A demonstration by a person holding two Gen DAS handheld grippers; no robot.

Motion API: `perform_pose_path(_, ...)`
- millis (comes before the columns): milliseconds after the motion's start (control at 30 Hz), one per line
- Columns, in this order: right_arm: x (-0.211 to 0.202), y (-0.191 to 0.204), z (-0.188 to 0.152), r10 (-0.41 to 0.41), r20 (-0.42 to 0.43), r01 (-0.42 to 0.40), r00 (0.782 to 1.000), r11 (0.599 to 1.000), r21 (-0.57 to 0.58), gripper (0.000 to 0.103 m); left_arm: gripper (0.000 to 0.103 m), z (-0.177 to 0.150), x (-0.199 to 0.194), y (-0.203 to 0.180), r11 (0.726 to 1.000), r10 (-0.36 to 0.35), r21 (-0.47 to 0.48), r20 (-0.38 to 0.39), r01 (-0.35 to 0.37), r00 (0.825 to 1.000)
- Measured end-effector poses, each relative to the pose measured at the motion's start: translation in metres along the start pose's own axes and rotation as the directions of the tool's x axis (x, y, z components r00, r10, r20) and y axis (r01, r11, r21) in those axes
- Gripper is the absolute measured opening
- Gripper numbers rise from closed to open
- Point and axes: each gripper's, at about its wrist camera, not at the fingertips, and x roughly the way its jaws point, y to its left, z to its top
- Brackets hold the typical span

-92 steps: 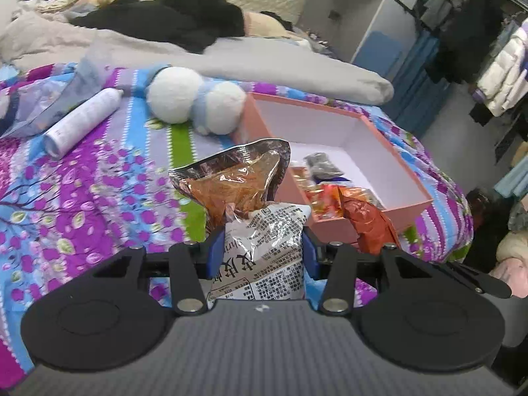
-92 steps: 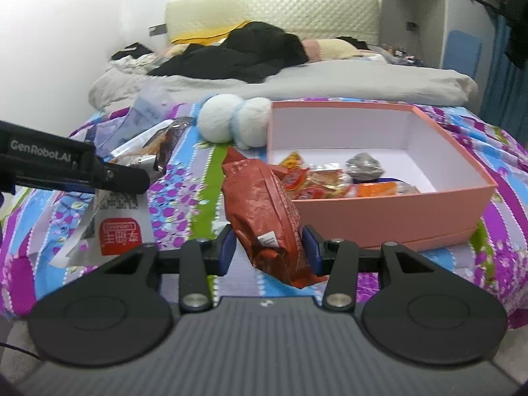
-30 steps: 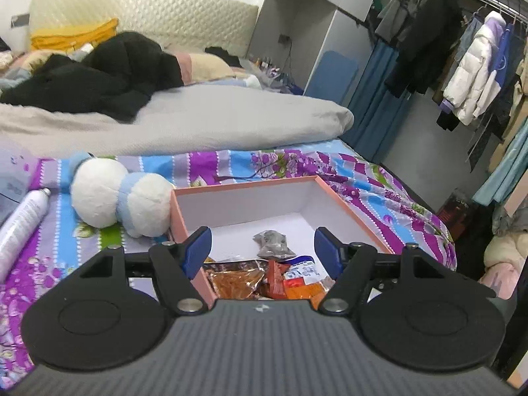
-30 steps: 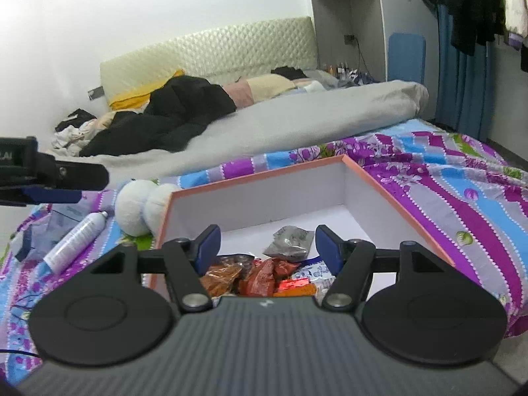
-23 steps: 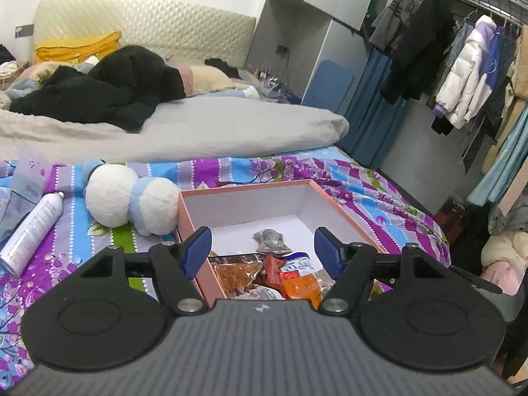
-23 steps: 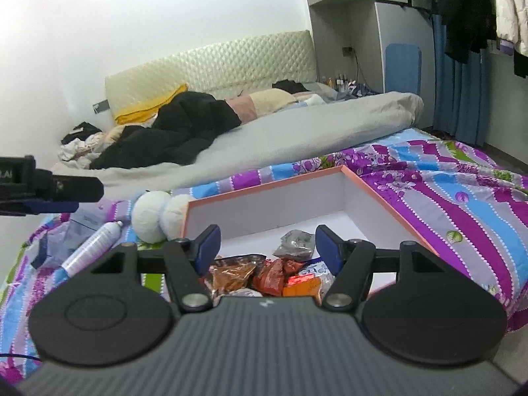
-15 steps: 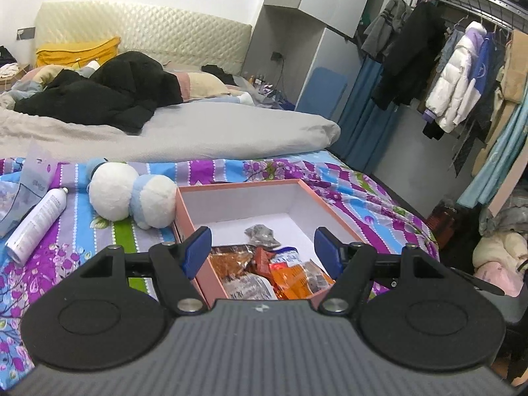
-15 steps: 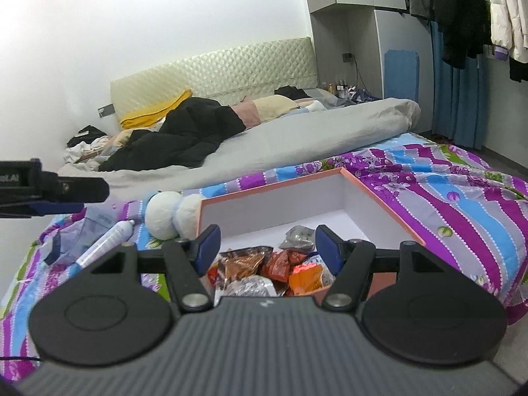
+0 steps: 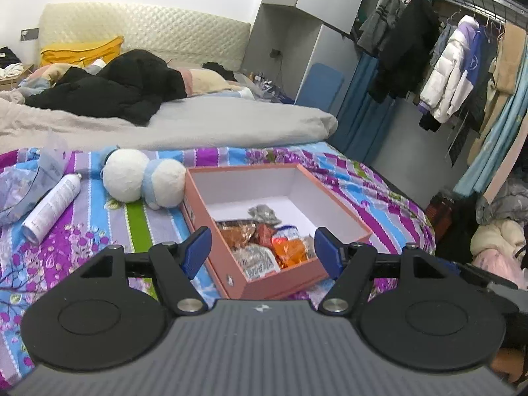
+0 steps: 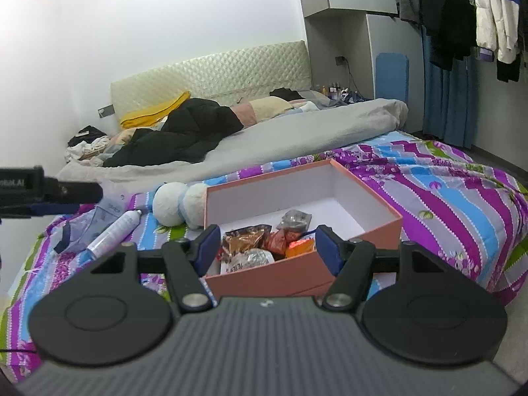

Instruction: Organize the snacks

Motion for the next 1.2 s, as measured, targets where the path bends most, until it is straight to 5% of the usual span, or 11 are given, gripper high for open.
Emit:
perform_pose_path(433,-0.004,0.004,-0.017,-0.02,-0.012,0.02,1.0,1.0,0.001,0.066,0.075,-0.015,0.002,0.007,1.0,0.024,0.003,-0.028,-0.024,0.999)
perform_pose_path(600,-0.002,0.004,-0.018,-0.029,-0.016,0.029,0.999,1.0,-0.001,0.066,0.097,-0.014,0.006,0.006,1.0,0.025,0.001,-0.036,-0.025,0.999)
perform_pose_path(767,-0.003,0.002,-0.02,-0.04,-0.014,0.04,0.999,0.999,0.004,0.066,0.102,-0.015,0.009,0.001,0.997,0.062,0.04,-0.038,-0.06,0.997)
perform_pose_path(833,-0.002,0.001,-0.021,-0.04,-0.018,0.04,0.999,0.999,0.001,0.081,0.102,-0.016,0.012,-0.001,0.997,0.07,0.049,-0.044,-0.068,0.997)
perform_pose_path(867,-0.002,0.0,-0.021,-0.043,-0.018,0.043,0.999,0.999,0.003,0.099,0.102,-0.016,0.013,-0.001,0.996,0.073,0.05,-0.047,-0.071,0.996)
perform_pose_path(900,-0.003,-0.001,-0.021,-0.046,-0.01,0.046,0.999,0.999,0.007,0.103,0.103,-0.016,0.014,-0.002,0.996,0.077,0.051,-0.05,-0.075,0.996)
perform_pose_path(1200,0.0,-0.005,-0.024,-0.077,-0.018,0.078,0.997,0.997,0.021,0.103,0.103,-0.019,0.018,-0.006,0.995,0.087,0.059,-0.064,-0.083,0.994)
